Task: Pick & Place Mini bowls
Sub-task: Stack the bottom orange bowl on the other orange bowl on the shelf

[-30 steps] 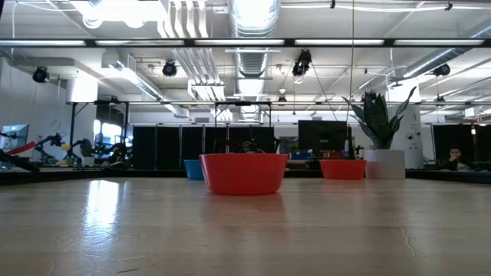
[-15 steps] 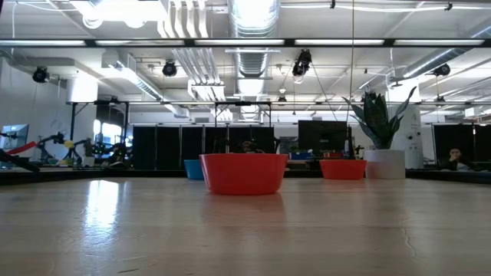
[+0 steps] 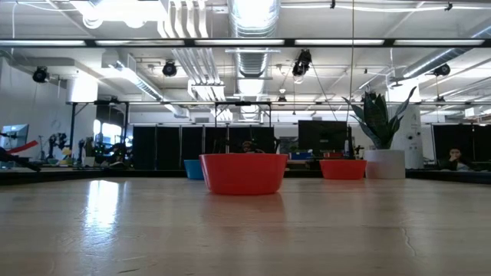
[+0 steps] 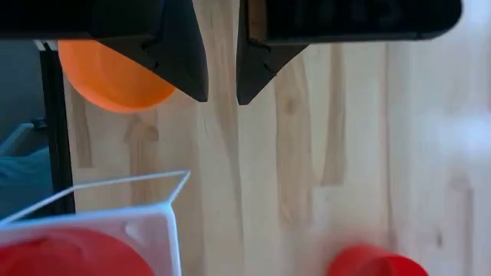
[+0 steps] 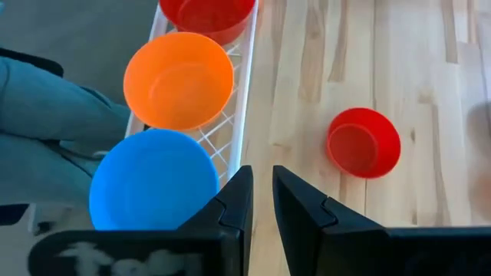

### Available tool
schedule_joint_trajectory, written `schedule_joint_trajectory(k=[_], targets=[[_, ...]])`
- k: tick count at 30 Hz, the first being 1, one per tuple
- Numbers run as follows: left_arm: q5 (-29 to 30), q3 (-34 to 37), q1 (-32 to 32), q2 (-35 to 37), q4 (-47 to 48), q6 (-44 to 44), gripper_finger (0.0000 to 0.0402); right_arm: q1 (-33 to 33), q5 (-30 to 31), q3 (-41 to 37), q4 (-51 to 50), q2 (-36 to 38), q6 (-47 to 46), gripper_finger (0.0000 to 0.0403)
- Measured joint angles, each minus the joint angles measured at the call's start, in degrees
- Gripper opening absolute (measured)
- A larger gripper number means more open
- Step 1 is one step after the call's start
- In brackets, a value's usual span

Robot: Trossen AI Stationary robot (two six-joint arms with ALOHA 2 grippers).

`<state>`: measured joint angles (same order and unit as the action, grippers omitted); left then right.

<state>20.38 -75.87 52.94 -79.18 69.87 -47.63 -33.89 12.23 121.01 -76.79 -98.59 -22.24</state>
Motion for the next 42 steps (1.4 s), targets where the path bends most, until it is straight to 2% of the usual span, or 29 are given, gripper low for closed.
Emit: schedule_joint_trajectory(k=[8, 17, 23, 31, 42], targets=[[-3.2, 7.1, 0.6, 0.0, -4.4, -1.3, 0.0064, 0.0, 0.0, 0.0, 0.7, 0.0, 1.7, 0.0047], [-6.8, 18.3, 0.6, 0.0, -15.9, -1.8, 0.0064, 0.0, 0.0, 0.0, 0.8, 0.0, 3.6, 0.0047], [-11.9, 23.2, 0.6, 0.0, -21.0, -1.6, 0.0064, 0.0, 0.0, 0.0, 1.1, 0.0, 4.3, 0.0047], [-15.2, 26.9, 0.6, 0.0, -26.1, -2.0, 0.0064, 0.0, 0.0, 0.0, 2.3, 0.0, 4.3, 0.0047], [-15.4, 27.5, 0.6, -0.1, -30.9, -2.0, 0.0064, 0.0, 0.0, 0.0, 2.3, 0.0, 4.3, 0.0047]])
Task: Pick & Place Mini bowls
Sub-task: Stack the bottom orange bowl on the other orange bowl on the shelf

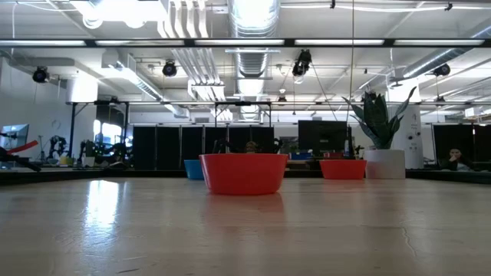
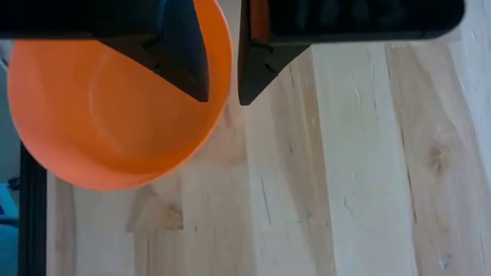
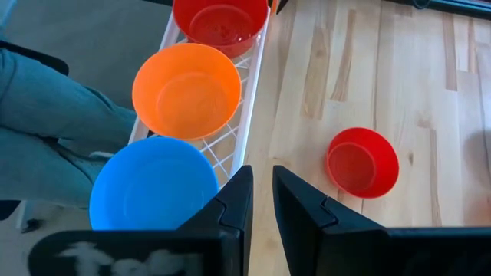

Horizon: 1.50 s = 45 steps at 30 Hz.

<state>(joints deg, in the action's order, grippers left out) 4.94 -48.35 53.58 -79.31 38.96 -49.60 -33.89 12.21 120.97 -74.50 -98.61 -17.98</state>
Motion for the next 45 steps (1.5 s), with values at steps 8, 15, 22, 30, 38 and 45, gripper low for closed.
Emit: schedule_joint_trajectory(k=[8, 15, 22, 30, 38, 45], targets=[[0.0, 3.4, 0.0, -0.1, -3.0, -1.0, 0.0064, 0.0, 0.0, 0.0, 0.0, 0.0, 0.0, 0.0047], [0.0, 5.4, 0.0, -0.1, -6.5, -1.5, 0.0059, 0.0, 0.0, 0.0, 0.0, 0.0, 0.0, 0.0047], [-1.5, 5.2, -0.1, -0.1, -6.5, -1.9, 0.0006, 0.0, 0.0, 0.0, 0.0, 0.0, 0.0, 0.0047], [-1.5, 2.0, -0.2, 2.4, -6.0, -1.6, 0.0002, 0.0, -0.1, 0.0, 0.0, 0.0, 0.0, 0.0047], [2.0, -0.8, -0.2, 11.7, -1.2, -5.3, 0.0001, 0.0, -0.1, 0.0, 0.0, 0.0, 0.0, 0.0047], [9.7, -3.9, -0.4, 20.5, 6.6, -10.9, 0.0001, 0.0, -0.1, 0.0, 0.0, 0.0, 0.0, 0.0047]])
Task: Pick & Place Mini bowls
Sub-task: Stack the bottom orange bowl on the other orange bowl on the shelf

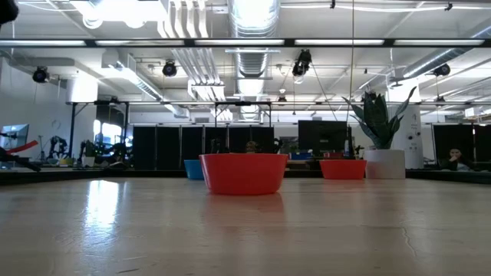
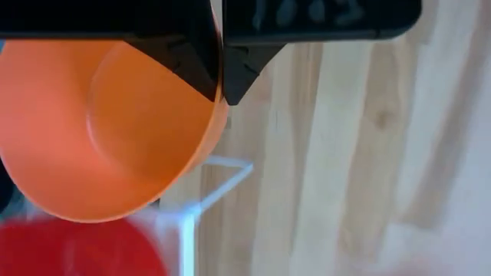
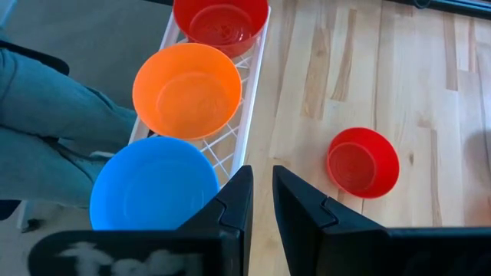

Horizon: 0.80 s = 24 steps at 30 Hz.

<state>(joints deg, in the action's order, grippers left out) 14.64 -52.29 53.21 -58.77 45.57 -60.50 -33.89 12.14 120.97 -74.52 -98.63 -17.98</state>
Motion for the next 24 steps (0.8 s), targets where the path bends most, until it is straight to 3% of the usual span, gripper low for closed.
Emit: schedule_joint_trajectory(k=[8, 16, 24], targets=[[11.2, -6.4, -2.1, 5.6, 1.1, -1.9, 0.0, 0.0, 0.0, 0.0, 0.0, 0.0, 0.0, 0.0047], [12.3, -14.1, -10.3, 2.7, 3.9, -1.7, 0.0, 0.0, 0.0, 0.0, 0.0, 0.0, 0.5, 0.0047], [7.8, -23.0, -18.1, -5.5, 3.8, 8.3, 0.0, 0.0, 0.0, 0.0, 0.0, 0.0, 1.3, 0.0047]])
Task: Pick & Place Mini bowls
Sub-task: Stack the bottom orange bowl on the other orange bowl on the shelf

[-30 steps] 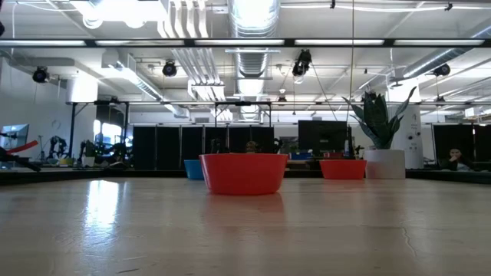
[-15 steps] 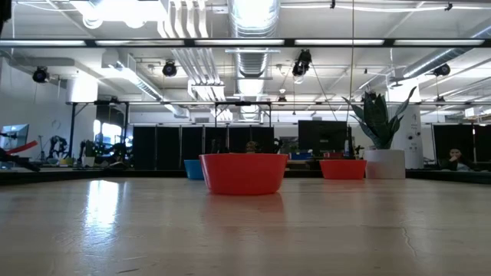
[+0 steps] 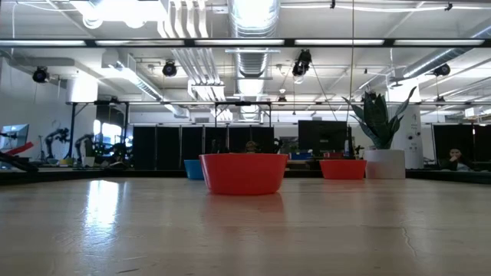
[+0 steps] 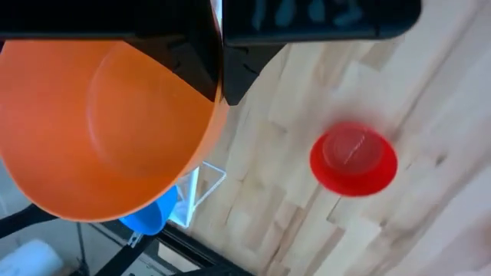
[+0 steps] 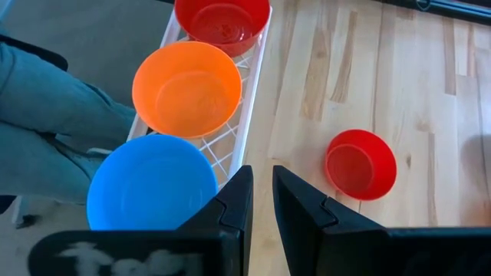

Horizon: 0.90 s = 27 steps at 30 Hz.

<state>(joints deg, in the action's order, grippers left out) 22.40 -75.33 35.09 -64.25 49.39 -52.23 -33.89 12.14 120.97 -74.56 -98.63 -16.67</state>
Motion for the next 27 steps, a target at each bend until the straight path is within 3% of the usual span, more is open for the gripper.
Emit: schedule_joint_trajectory(k=[10, 18, 27], targets=[[-11.7, -13.0, -8.8, -14.3, 0.0, 11.3, 0.0, 0.0, 0.0, 0.0, 0.0, 0.0, -0.1, 0.0047], [-20.3, -22.4, -10.4, -25.1, 0.1, 20.0, 0.0, 0.0, 0.0, 0.0, 0.0, 0.0, -0.2, 0.0047], [-23.5, -27.2, -10.6, -32.7, -0.3, 24.1, 0.0, 0.0, 0.0, 0.0, 0.0, 0.0, -0.6, 0.0047]])
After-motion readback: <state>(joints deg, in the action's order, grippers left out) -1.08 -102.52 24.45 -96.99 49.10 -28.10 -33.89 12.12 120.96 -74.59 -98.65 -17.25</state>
